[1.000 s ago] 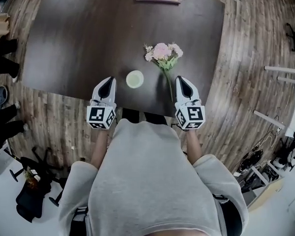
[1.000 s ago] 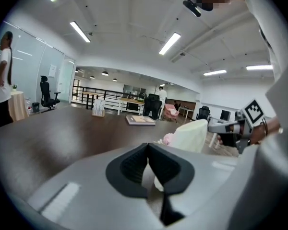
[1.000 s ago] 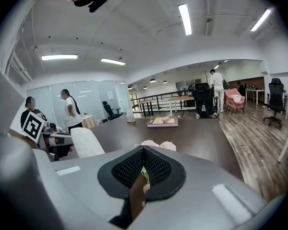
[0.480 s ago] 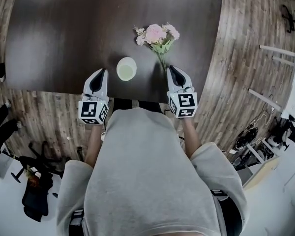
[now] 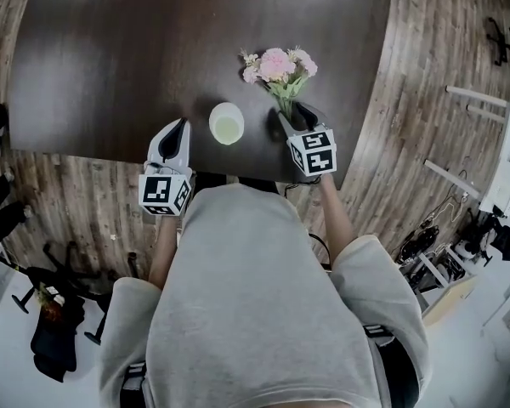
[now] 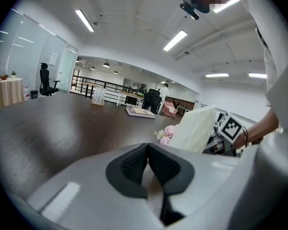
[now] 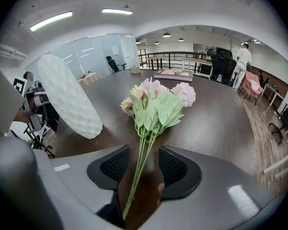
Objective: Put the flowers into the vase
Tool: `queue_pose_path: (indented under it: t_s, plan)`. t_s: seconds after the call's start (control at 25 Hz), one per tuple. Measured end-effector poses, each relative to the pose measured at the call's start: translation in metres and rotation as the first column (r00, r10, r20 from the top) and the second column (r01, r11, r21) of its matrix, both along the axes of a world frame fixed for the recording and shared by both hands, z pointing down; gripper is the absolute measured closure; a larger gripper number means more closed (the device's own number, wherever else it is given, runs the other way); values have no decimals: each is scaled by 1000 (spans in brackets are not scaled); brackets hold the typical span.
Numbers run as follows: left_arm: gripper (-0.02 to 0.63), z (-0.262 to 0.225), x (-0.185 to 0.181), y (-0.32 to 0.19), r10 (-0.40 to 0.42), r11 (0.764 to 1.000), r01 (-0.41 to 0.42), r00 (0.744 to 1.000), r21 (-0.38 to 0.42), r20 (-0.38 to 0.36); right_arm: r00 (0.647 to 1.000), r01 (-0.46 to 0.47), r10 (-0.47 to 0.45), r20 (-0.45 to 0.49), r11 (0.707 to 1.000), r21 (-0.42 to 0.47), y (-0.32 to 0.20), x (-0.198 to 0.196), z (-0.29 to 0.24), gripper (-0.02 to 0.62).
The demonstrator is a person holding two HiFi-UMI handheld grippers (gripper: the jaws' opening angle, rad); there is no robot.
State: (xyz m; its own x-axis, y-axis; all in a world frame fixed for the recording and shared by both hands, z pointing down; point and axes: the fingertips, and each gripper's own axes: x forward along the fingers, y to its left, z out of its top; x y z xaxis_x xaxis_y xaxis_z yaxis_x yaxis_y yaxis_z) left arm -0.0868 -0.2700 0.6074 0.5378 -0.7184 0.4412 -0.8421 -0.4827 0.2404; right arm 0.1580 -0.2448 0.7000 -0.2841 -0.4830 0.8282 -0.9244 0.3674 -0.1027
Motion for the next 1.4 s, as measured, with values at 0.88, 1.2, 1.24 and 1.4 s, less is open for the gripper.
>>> queue_pose_path:
  t_s: [0.88, 1.2, 1.24, 1.4]
  plan:
    - [597, -6, 0, -2, -11, 999, 11, 1000, 37, 11, 999, -47, 46, 27, 998, 31, -21, 0, -3, 580]
    - [595, -21, 14, 17, -9, 995, 5, 999, 97, 35, 984, -85, 48, 172, 973, 214, -36, -6, -65, 580]
    - [595, -22, 14, 20, -8, 994, 3, 999, 108, 41, 981, -88, 41, 190, 966, 245, -39, -8, -75, 580]
    - [592, -25, 15, 26, 8, 991, -13, 999, 132, 44, 973, -94, 10, 229, 929, 358, -51, -19, -120, 580]
